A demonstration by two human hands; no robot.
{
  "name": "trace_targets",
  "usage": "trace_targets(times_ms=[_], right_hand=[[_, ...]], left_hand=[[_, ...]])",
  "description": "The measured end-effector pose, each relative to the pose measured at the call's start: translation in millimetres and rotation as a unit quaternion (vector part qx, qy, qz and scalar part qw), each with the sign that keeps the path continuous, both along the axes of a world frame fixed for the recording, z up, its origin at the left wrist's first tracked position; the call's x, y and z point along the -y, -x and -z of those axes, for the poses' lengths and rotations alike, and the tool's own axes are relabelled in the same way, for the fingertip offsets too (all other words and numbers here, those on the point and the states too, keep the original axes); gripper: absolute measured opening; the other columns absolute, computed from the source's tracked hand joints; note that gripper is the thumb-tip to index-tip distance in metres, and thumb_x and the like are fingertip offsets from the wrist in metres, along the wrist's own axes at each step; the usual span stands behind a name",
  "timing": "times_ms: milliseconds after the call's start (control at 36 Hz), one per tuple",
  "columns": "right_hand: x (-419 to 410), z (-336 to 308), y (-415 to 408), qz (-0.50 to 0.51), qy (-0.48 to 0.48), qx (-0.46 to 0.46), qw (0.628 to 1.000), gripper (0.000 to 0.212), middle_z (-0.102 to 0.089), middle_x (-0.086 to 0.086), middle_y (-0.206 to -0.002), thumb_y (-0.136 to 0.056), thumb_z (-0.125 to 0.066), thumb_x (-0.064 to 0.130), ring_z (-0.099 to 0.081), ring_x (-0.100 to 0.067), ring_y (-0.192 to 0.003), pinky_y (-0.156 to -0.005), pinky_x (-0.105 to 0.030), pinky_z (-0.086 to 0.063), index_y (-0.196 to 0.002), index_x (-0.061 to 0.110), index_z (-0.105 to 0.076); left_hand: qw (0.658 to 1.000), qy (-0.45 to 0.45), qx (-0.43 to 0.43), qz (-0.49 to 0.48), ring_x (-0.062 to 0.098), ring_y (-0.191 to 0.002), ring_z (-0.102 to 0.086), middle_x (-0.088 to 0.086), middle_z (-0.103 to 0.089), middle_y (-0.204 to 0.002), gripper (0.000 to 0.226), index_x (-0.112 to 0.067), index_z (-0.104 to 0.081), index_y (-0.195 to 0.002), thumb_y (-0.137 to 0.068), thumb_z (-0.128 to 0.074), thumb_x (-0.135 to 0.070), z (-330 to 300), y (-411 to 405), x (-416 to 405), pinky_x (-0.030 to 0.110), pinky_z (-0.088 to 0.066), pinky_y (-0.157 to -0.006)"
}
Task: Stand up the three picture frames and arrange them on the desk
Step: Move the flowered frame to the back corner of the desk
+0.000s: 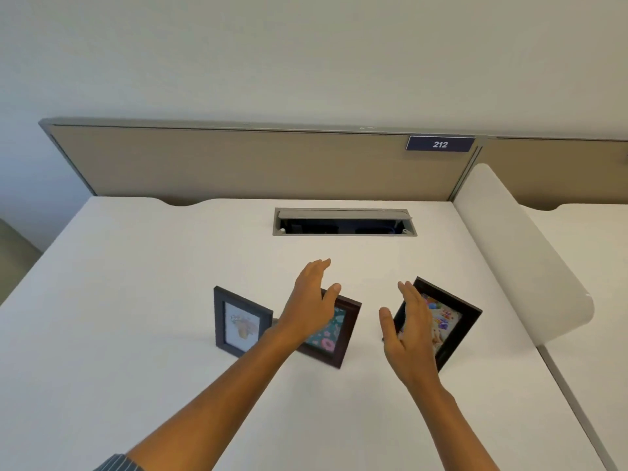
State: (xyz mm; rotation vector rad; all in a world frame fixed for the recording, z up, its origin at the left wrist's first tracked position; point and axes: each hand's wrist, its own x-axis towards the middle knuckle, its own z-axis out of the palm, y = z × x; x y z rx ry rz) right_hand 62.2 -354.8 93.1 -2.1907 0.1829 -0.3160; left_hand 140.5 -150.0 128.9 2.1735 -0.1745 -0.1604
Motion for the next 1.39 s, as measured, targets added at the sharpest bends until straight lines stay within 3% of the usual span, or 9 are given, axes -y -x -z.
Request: trace_targets(times_ms=[111, 222, 306, 444, 639, 750, 917, 1083, 1389], right_hand=[[-21, -1, -4, 0.001, -0.056, -0.043, 0.997, 0.058, -0.04, 0.007, -0.17, -0.112, -0.055, 0.036, -0.035, -0.011, -0.157, -0.129, -0.043, -0.032, -0.166, 0.027, -0.037], [-38, -3, -8, 0.003, -0.134, -0.107, 0.985, 0.058, -0.05, 0.011, -0.16, -0.11, -0.05, 0.053, -0.047, -0.011, -0.149, -0.122, -0.041, -0.041, -0.164, 0.031, -0.041], [-48, -4, -11, 0.004, -0.195, -0.153, 0.969, 0.058, -0.051, 0.016, -0.151, -0.109, -0.043, 0.06, -0.049, -0.01, -0.142, -0.112, -0.032, -0.039, -0.161, 0.033, -0.044], [-61, 2, -15, 0.018, -0.295, -0.212, 0.932, 0.063, -0.069, 0.013, -0.134, -0.101, -0.033, 0.075, -0.061, -0.01, -0.129, -0.093, -0.025, -0.043, -0.136, 0.032, -0.063], [-70, 8, -20, 0.018, -0.342, -0.273, 0.899, 0.058, -0.074, 0.007, -0.129, -0.102, -0.029, 0.075, -0.064, -0.015, -0.124, -0.111, -0.04, -0.039, -0.124, 0.04, -0.069], [-68, 16, -22, 0.042, -0.367, -0.274, 0.888, 0.076, -0.078, 0.0, -0.132, -0.095, -0.031, 0.084, -0.068, -0.022, -0.128, -0.124, -0.052, -0.04, -0.133, 0.033, -0.072], [-68, 19, -26, 0.061, -0.382, -0.288, 0.876, 0.089, -0.081, -0.004, -0.128, -0.089, -0.03, 0.094, -0.071, -0.025, -0.124, -0.121, -0.054, -0.042, -0.135, 0.031, -0.074], [-69, 15, -28, 0.066, -0.405, -0.285, 0.866, 0.09, -0.083, -0.005, -0.125, -0.095, -0.026, 0.085, -0.075, -0.027, -0.123, -0.117, -0.052, -0.047, -0.136, 0.021, -0.074], [-70, 4, -30, 0.056, -0.431, -0.251, 0.865, 0.087, -0.081, -0.005, -0.128, -0.091, -0.042, 0.09, -0.073, -0.029, -0.125, -0.118, -0.06, -0.047, -0.138, 0.023, -0.072]], left_hand=[[1.0, -0.023, -0.019, 0.009, 0.018, -0.152, -0.032, 0.0, -0.036, -0.164, 0.052, -0.019, -0.037, -0.157, -0.108, -0.049, -0.028, 0, -6, -18, 0.038, -0.03, -0.125], [0.998, -0.043, -0.046, 0.016, 0.019, -0.146, -0.041, 0.003, -0.039, -0.162, 0.047, -0.016, -0.041, -0.155, -0.108, -0.047, -0.021, -1, -14, -32, 0.033, -0.034, -0.121], [0.995, -0.067, -0.062, 0.033, 0.02, -0.144, -0.043, 0.004, -0.04, -0.161, 0.046, -0.015, -0.042, -0.154, -0.108, -0.045, -0.013, 3, -21, -41, 0.027, -0.033, -0.117], [0.989, -0.101, -0.092, 0.06, 0.022, -0.14, -0.047, 0.007, -0.045, -0.156, 0.047, -0.015, -0.047, -0.151, -0.105, -0.045, -0.001, 11, -32, -51, 0.022, -0.038, -0.107], [0.985, -0.09, -0.117, 0.089, 0.023, -0.131, -0.054, 0.01, -0.056, -0.145, 0.044, -0.017, -0.051, -0.146, -0.105, -0.045, -0.001, 18, -41, -61, 0.033, -0.055, -0.098], [0.984, -0.087, -0.115, 0.101, 0.022, -0.122, -0.058, 0.008, -0.06, -0.14, 0.034, -0.019, -0.055, -0.141, -0.109, -0.042, -0.012, 23, -47, -64, 0.032, -0.058, -0.093], [0.981, -0.084, -0.122, 0.124, 0.021, -0.12, -0.06, 0.006, -0.063, -0.134, 0.03, -0.02, -0.058, -0.135, -0.11, -0.041, -0.017, 24, -55, -66, 0.035, -0.058, -0.095], [0.981, -0.082, -0.116, 0.13, 0.021, -0.118, -0.061, 0.006, -0.065, -0.132, 0.029, -0.018, -0.06, -0.132, -0.11, -0.042, -0.016, 24, -57, -67, 0.031, -0.057, -0.092], [0.988, -0.042, -0.095, 0.111, 0.019, -0.119, -0.061, 0.004, -0.066, -0.131, 0.028, -0.018, -0.064, -0.13, -0.109, -0.045, -0.014, 16, -54, -68, 0.033, -0.06, -0.094]])
